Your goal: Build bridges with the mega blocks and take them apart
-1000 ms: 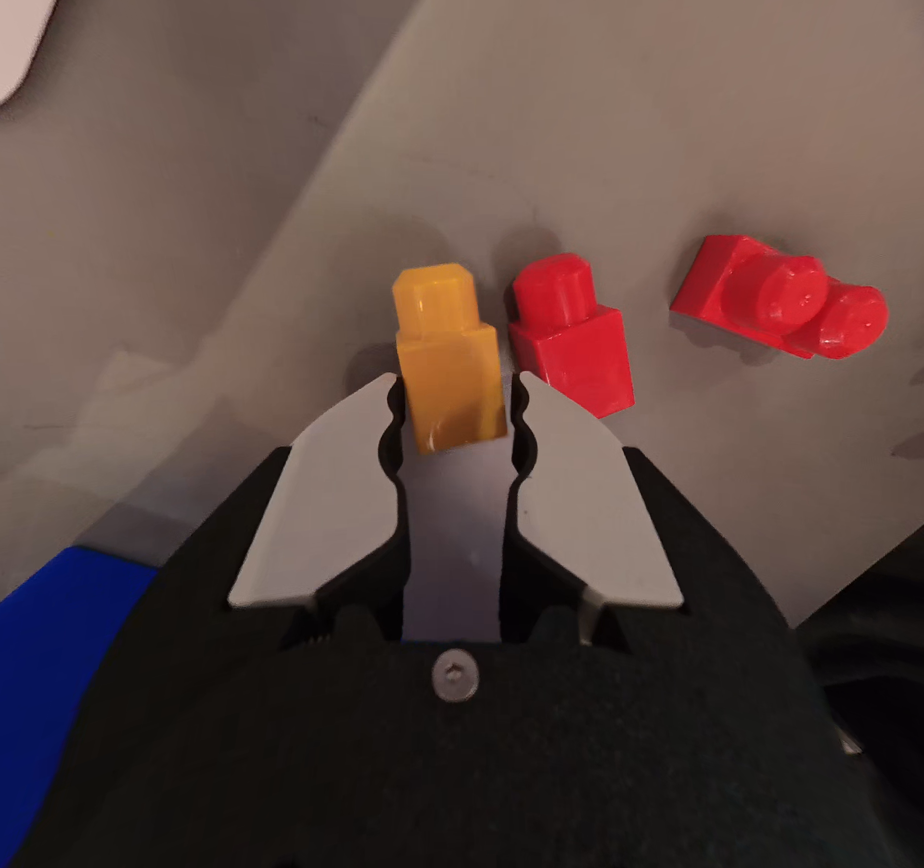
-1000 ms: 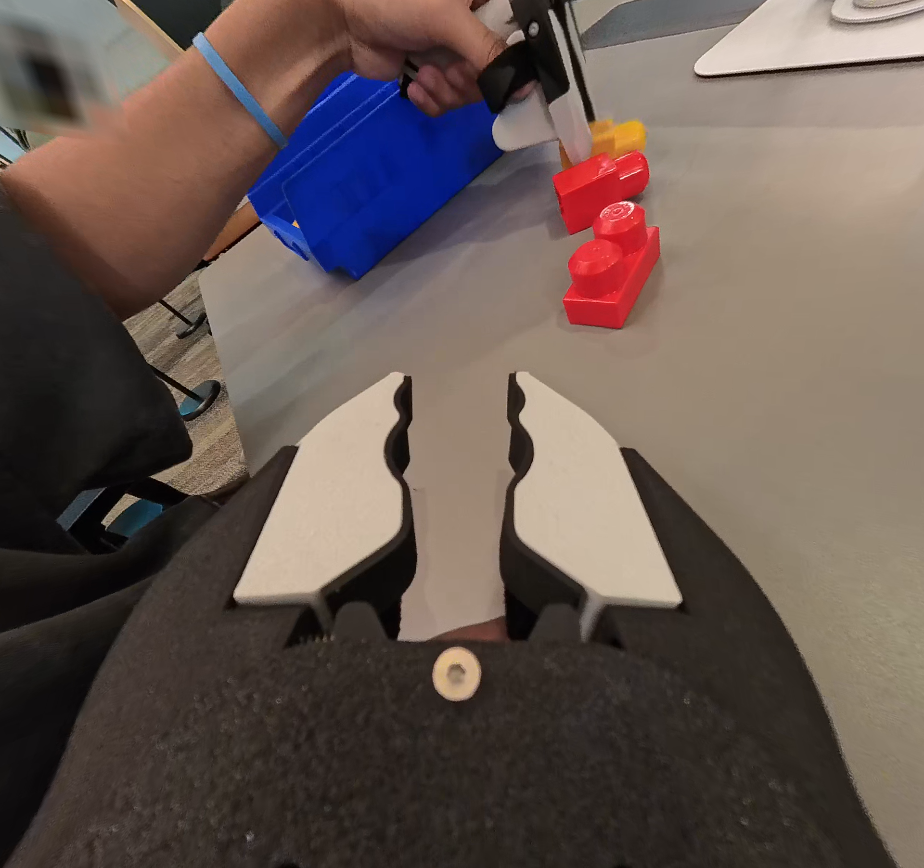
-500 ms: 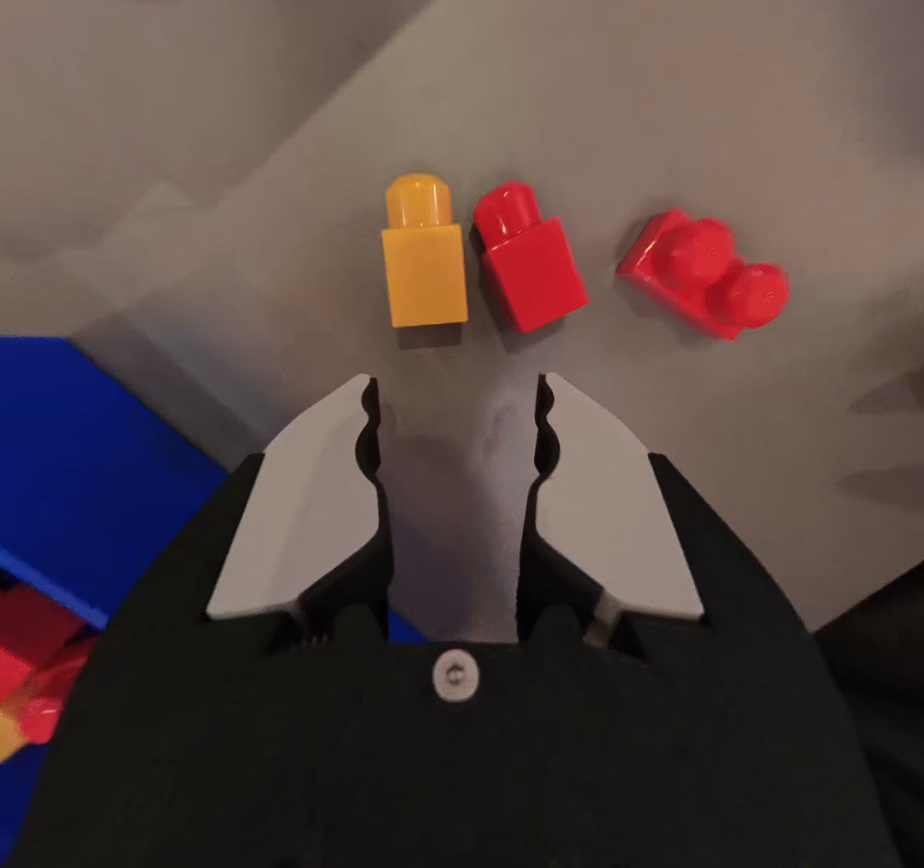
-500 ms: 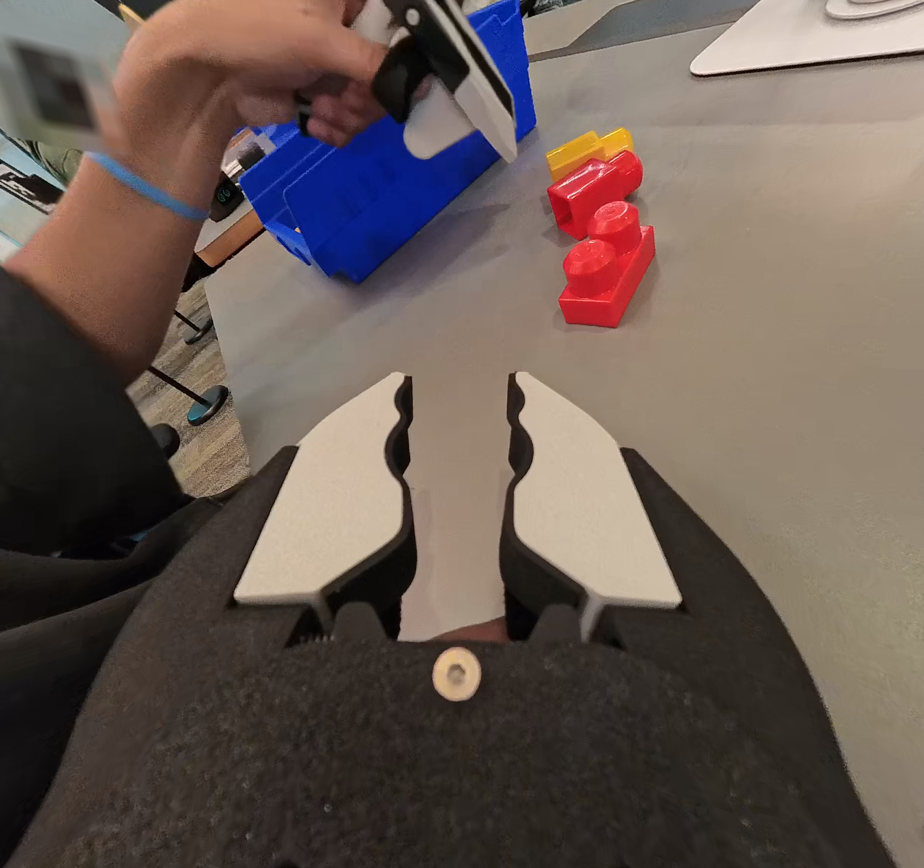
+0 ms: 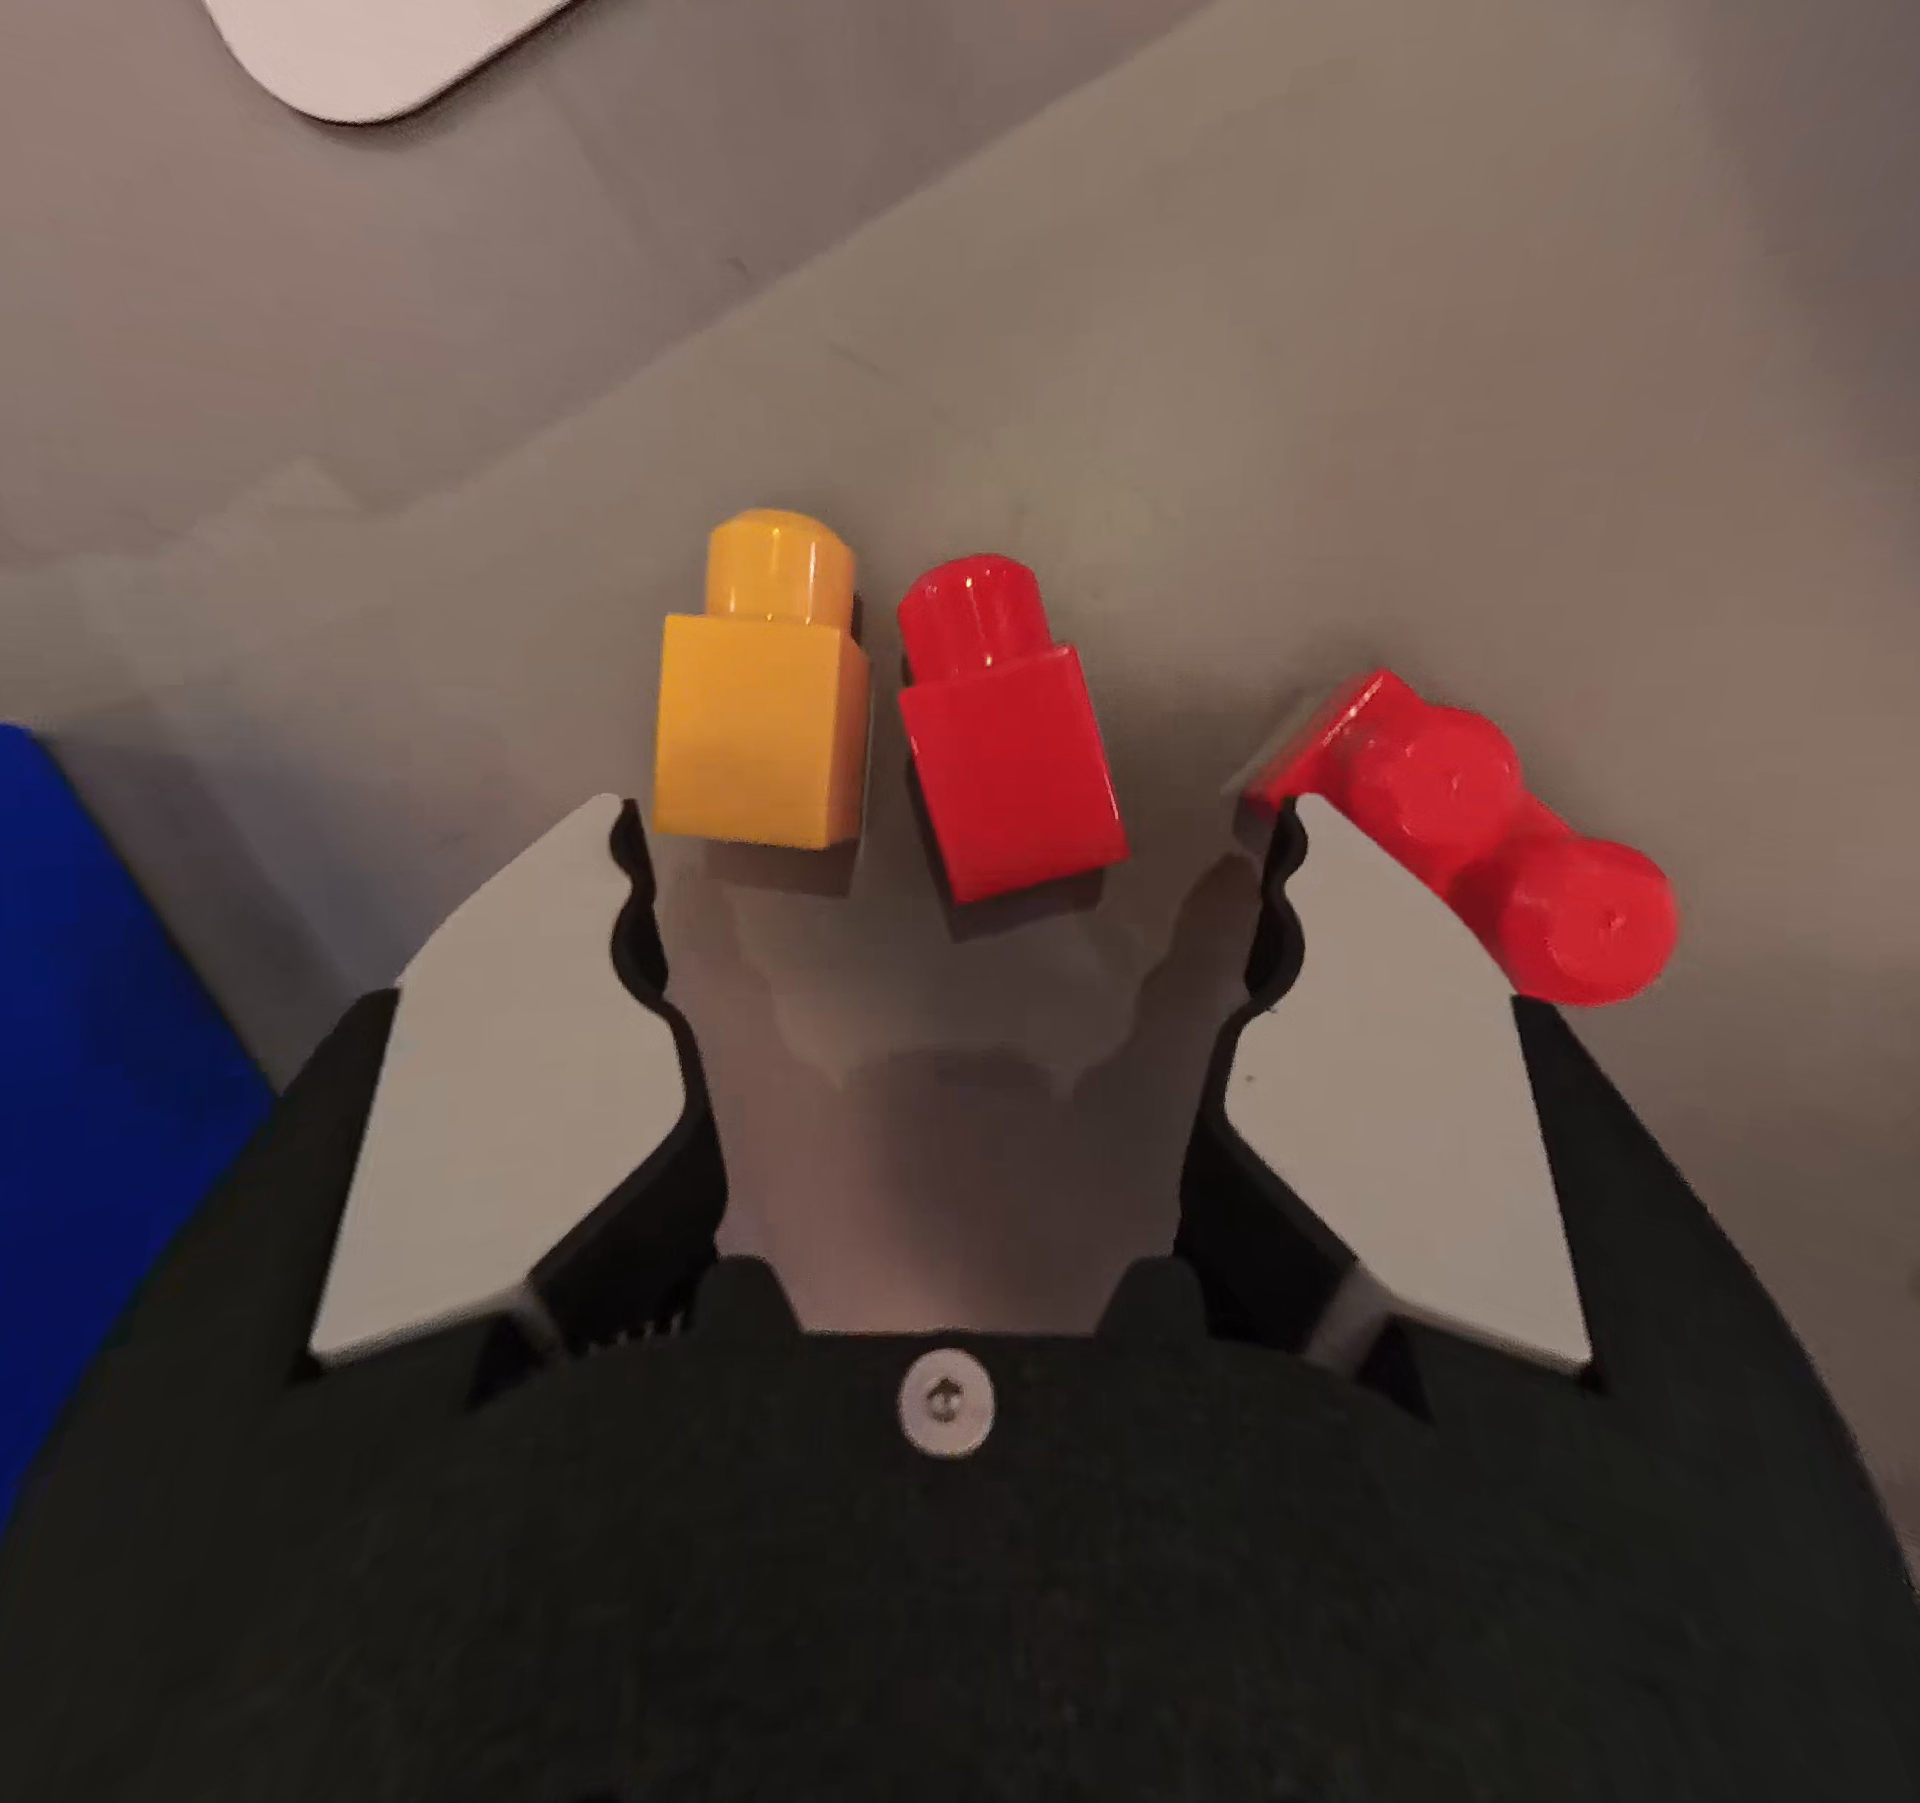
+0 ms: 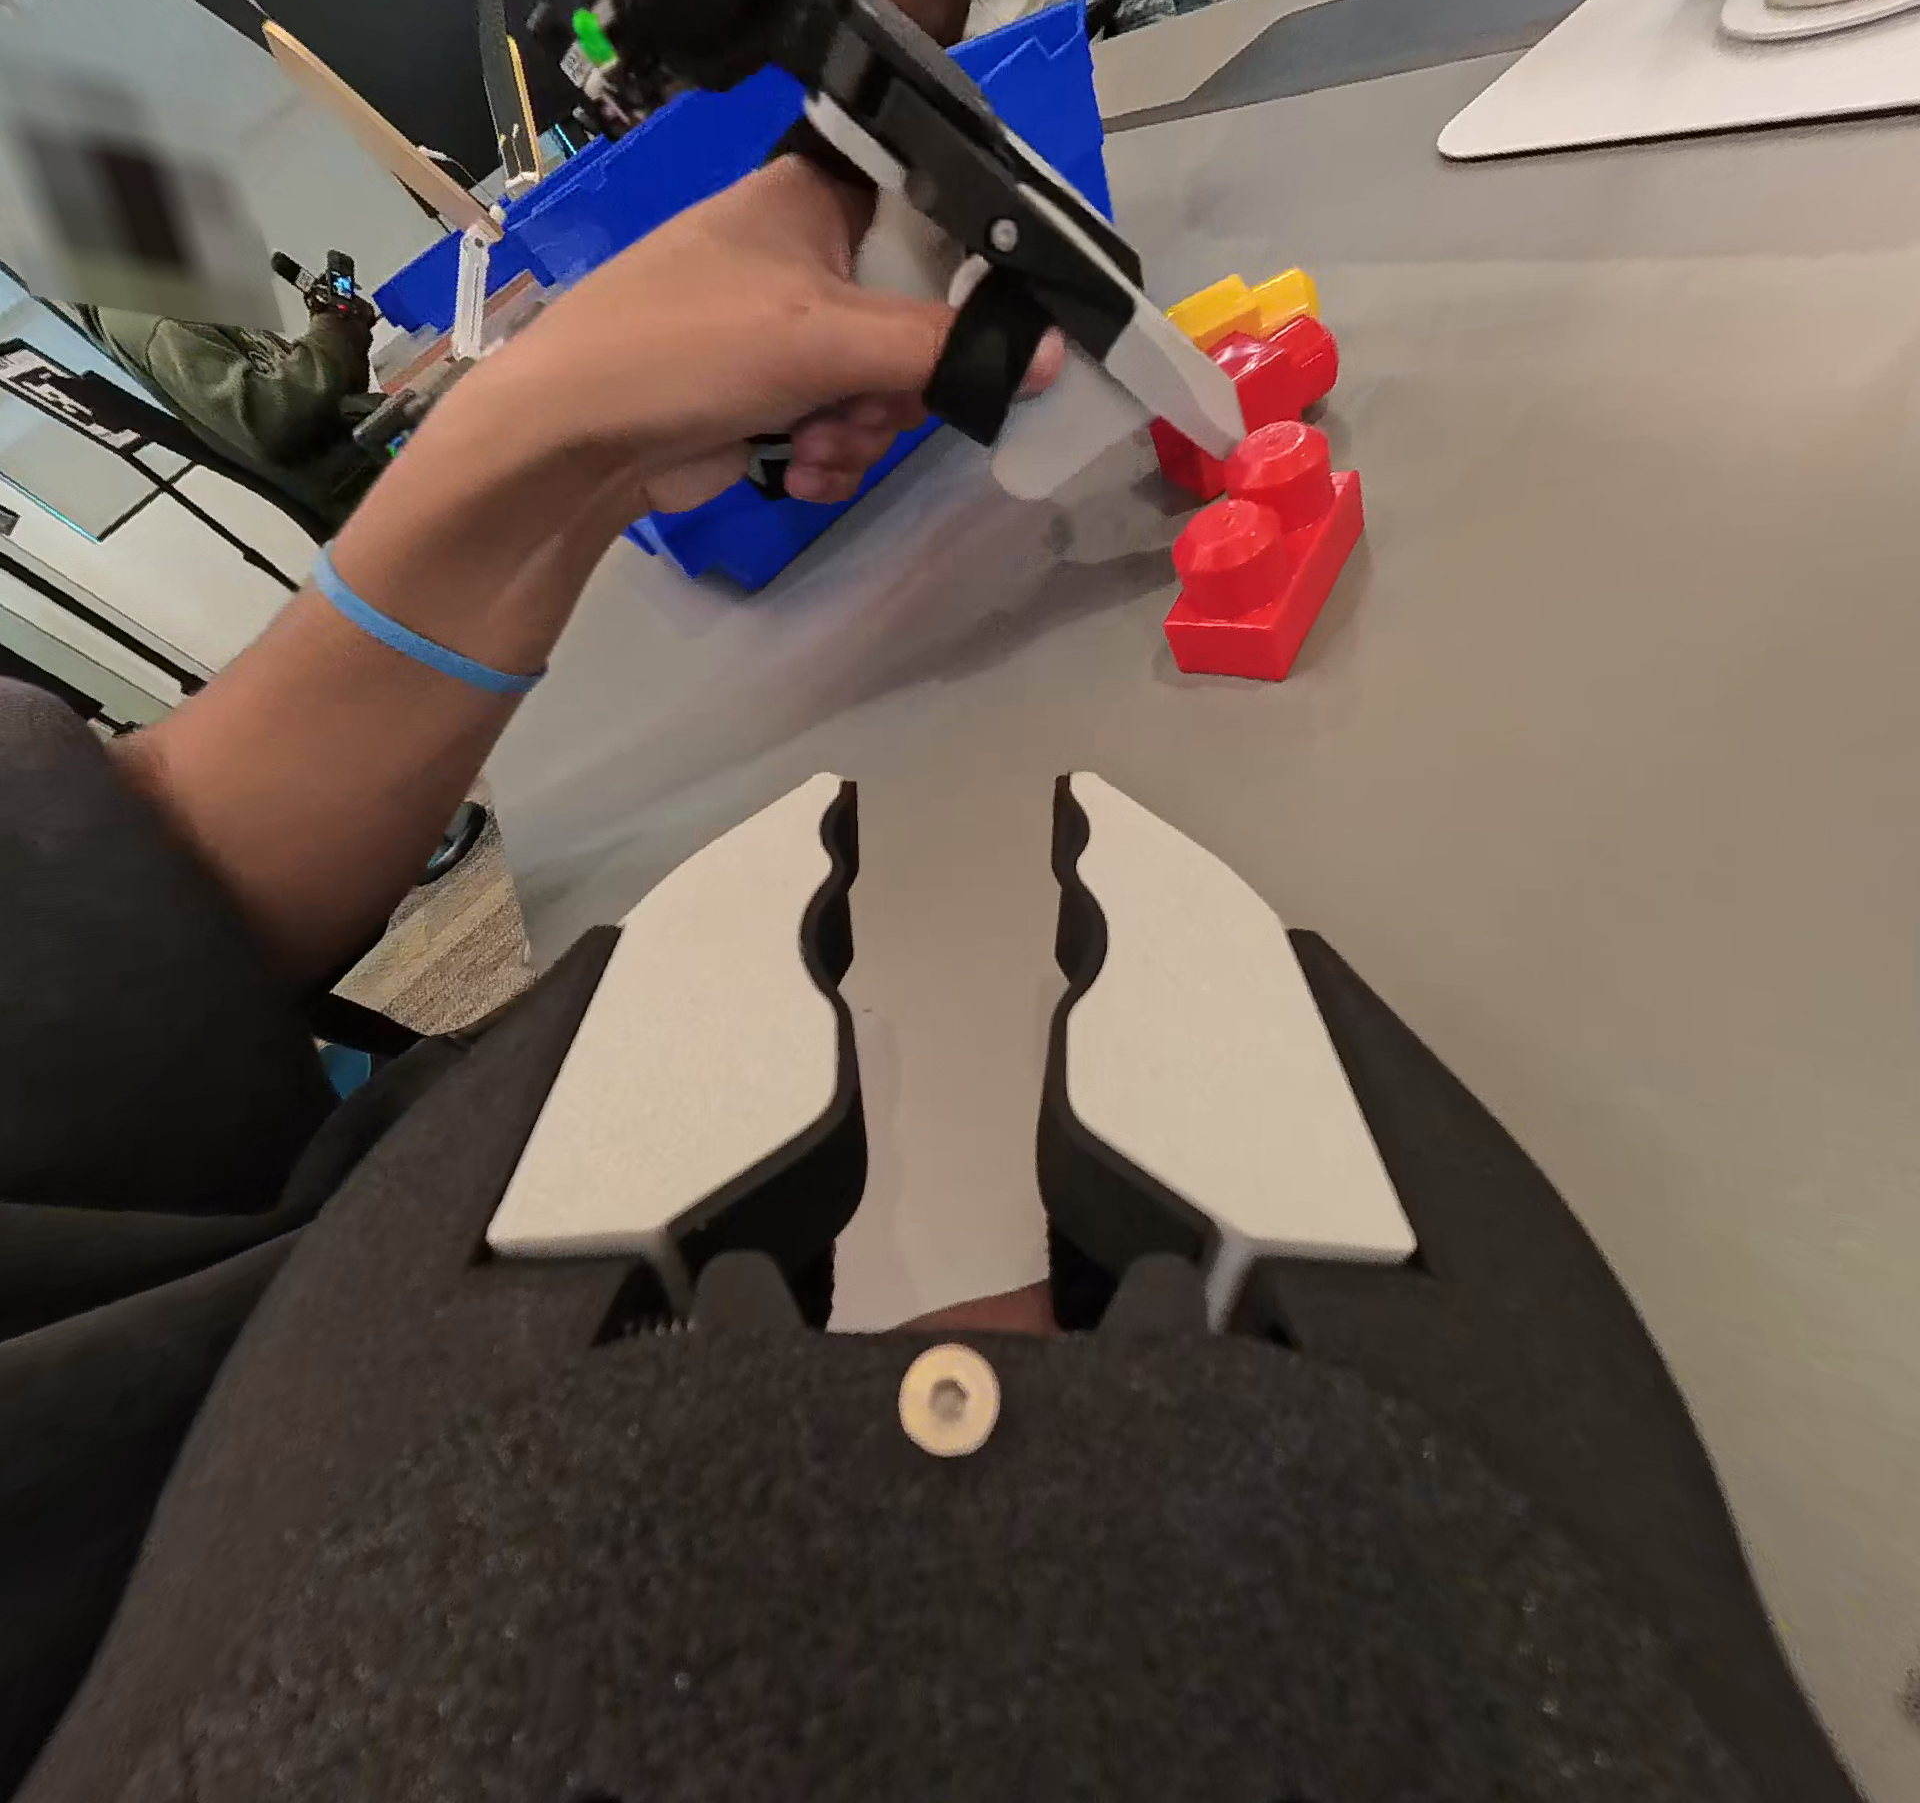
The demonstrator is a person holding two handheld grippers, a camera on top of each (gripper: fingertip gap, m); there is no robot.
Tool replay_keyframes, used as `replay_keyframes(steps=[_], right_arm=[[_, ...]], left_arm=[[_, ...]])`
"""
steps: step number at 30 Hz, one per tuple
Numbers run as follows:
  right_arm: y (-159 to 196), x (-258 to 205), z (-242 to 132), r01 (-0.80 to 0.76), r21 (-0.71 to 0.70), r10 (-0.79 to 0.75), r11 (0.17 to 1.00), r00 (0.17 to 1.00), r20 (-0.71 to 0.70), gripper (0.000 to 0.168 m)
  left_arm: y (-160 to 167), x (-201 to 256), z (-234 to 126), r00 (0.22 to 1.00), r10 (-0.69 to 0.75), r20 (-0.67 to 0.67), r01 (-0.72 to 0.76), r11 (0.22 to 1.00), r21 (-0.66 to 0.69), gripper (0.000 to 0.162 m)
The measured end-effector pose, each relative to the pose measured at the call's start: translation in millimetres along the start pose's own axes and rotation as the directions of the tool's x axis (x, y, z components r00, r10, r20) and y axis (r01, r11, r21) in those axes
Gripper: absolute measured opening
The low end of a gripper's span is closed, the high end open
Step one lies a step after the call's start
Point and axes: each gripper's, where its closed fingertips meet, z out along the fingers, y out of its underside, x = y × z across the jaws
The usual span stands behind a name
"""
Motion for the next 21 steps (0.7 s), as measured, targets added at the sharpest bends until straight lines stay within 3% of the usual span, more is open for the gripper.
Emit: replay_keyframes(steps=[4,11,21], right_arm=[[-3.0,2.0,-3.1,-0.009,0.011,0.009,1.0,1.0,0.0,0.035],[-3.2,3.2,-4.0,-0.017,0.011,0.017,1.0,1.0,0.004,0.036],[-1.4,5.7,-3.3,-0.021,0.003,0.021,1.0,1.0,0.0,0.035]], left_arm=[[-1.8,-12.1,15.3,0.999,-0.004,0.047,0.006,0.999,-0.052,0.109],[-1.1,-18.4,27.2,0.999,-0.039,-0.036,0.034,0.991,-0.131,0.105],[1.5,-18.6,33.9,0.997,0.034,-0.07,-0.049,0.975,-0.219,0.096]])
